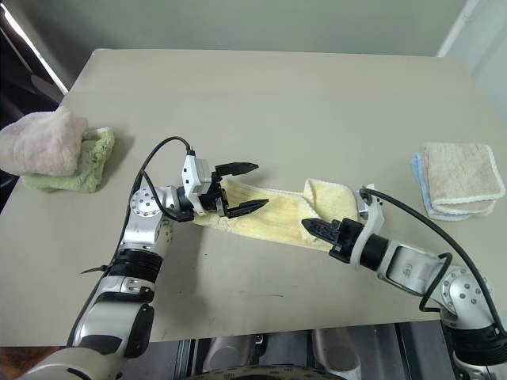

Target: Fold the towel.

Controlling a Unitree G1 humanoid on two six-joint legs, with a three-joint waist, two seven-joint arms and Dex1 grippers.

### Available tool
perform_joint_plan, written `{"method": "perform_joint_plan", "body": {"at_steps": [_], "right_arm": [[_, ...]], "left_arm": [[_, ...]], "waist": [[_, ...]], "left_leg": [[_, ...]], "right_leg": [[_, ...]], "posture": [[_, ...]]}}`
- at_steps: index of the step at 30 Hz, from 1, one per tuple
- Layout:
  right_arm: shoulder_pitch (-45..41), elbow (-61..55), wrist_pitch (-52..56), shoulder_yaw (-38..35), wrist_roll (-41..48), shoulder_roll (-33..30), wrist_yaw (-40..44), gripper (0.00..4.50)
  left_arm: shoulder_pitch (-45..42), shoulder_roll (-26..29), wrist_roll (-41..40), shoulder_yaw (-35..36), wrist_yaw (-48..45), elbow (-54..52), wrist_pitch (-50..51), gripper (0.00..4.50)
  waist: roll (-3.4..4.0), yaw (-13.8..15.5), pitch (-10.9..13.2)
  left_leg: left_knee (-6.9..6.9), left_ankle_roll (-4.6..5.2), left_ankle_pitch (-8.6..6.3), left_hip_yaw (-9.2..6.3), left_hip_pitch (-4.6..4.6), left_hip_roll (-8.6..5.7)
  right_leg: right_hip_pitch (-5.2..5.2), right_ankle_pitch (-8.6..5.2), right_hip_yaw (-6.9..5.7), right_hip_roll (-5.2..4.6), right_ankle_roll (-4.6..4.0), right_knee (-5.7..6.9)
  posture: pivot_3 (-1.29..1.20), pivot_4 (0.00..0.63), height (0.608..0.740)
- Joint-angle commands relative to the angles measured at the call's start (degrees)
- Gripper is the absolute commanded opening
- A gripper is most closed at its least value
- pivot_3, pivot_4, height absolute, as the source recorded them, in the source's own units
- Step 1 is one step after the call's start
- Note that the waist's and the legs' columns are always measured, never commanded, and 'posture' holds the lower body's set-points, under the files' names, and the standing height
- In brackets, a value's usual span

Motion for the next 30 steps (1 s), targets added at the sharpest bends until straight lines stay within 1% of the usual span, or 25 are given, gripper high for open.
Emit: {"method": "perform_joint_plan", "body": {"at_steps": [1, 4, 5, 9, 12, 15, 19, 22, 25, 26, 28, 30], "right_arm": [[0.0, -1.4, -0.2, 1.2, -2.6, -0.1, -0.2, 0.07], [0.2, -1.8, -0.6, 1.6, -3.5, 0.4, 0.3, 0.72], [0.3, -1.9, -0.9, 1.7, -3.8, 0.7, 0.3, 1.00], [0.0, -2.4, -1.4, 1.3, -4.3, 1.3, 1.2, 2.40], [0.1, -3.6, -1.5, -0.2, -3.2, 0.4, 2.7, 3.39], [2.1, -6.8, -2.5, -6.3, -0.1, -1.8, 7.4, 4.43], [5.1, -9.4, -3.2, -13.6, 1.0, -4.5, 13.7, 4.47], [6.7, -9.9, -3.9, -15.9, 1.0, -5.3, 16.5, 4.47], [6.6, -8.7, -6.2, -19.3, -5.4, -5.5, 16.8, 3.90], [6.7, -8.5, -6.6, -19.7, -6.4, -5.4, 16.9, 3.56], [7.0, -6.2, -5.1, -17.3, -15.8, -6.7, 19.0, 2.86], [7.1, -5.2, -4.6, -16.2, -20.6, -7.1, 20.5, 2.17]], "left_arm": [[-0.2, 0.2, 0.0, 0.4, 0.2, -0.2, -1.3, 4.50], [-0.2, 0.3, -0.1, 0.5, 0.2, -0.3, -1.3, 4.50], [-0.2, 0.3, -0.3, 0.5, 0.3, -0.6, -1.0, 4.50], [-0.6, 0.0, -0.3, 0.3, 0.7, -1.3, -0.4, 4.50], [-1.4, -0.8, -1.3, 0.4, 0.9, -1.8, 0.9, 4.50], [-2.3, -1.5, -3.2, 1.0, 1.0, -3.9, 4.0, 4.50], [-2.9, -2.0, -6.0, 1.7, 1.7, -7.2, 7.9, 4.50], [-3.1, -2.3, -7.4, 1.8, 2.1, -9.4, 10.3, 4.50], [-3.9, -3.2, -9.4, 1.0, 1.4, -12.8, 13.4, 3.90], [-4.0, -3.4, -9.7, 1.0, 1.3, -13.5, 14.0, 3.55], [-4.8, -6.3, -13.2, -0.4, 1.2, -17.1, 18.9, 2.85], [-5.0, -7.6, -14.7, -0.8, 1.2, -19.0, 21.5, 2.16]], "waist": [[0.00, 0.0, 0.0], [0.00, 0.0, 0.0], [0.00, 0.0, 0.0], [0.00, 0.0, 0.0], [0.00, 0.0, 0.0], [0.00, 0.1, 0.0], [-0.01, 0.2, 0.0], [-0.01, 0.1, 0.0], [-0.01, 0.1, 0.0], [-0.01, 0.1, 0.0], [-0.01, 0.1, 0.0], [-0.01, 0.3, 0.0]], "left_leg": [[0.00, 0.00, 0.00, -0.01, 0.00, 0.00], [-0.02, 0.00, 0.00, 0.00, 0.00, 0.01], [-0.01, 0.00, 0.00, 0.00, -0.01, 0.01], [0.01, 0.00, 0.00, 0.01, 0.00, 0.01], [0.00, 0.00, 0.00, 0.01, 0.00, 0.01], [0.00, 0.00, 0.00, 0.01, -0.04, 0.00], [0.00, -0.01, -0.01, 0.05, -0.06, 0.00], [-0.03, -0.01, -0.01, 0.04, -0.03, 0.00], [-0.04, -0.01, 0.00, 0.04, -0.01, 0.00], [-0.02, -0.01, 0.00, 0.04, -0.01, 0.00], [0.01, 0.00, 0.00, 0.04, 0.02, 0.00], [0.03, 0.03, 0.02, 0.04, 0.05, -0.01]], "right_leg": [[0.00, 0.04, 0.00, 0.00, -0.08, 0.00], [-0.02, 0.05, 0.00, 0.00, -0.10, 0.00], [-0.02, 0.05, 0.00, 0.00, -0.10, 0.00], [0.00, 0.05, 0.00, 0.00, -0.08, 0.00], [-0.01, 0.05, 0.00, 0.00, -0.08, 0.00], [0.00, 0.05, 0.00, -0.02, -0.11, 0.00], [0.02, 0.01, 0.01, -0.04, -0.17, -0.02], [0.03, -0.02, 0.00, -0.04, -0.22, -0.02], [0.03, 0.00, 0.01, -0.04, -0.20, -0.02], [0.03, 0.01, 0.01, -0.04, -0.18, -0.02], [0.07, 0.04, 0.01, -0.05, -0.19, -0.02], [0.15, 0.07, 0.00, -0.10, -0.19, -0.05]], "posture": [[0.00, 0.150, 0.703], [0.00, 0.150, 0.703], [0.00, 0.150, 0.703], [0.00, 0.150, 0.703], [0.00, 0.150, 0.703], [0.00, 0.150, 0.703], [0.00, 0.150, 0.703], [0.00, 0.150, 0.703], [0.00, 0.150, 0.703], [0.00, 0.150, 0.703], [0.00, 0.150, 0.703], [0.00, 0.150, 0.703]]}}
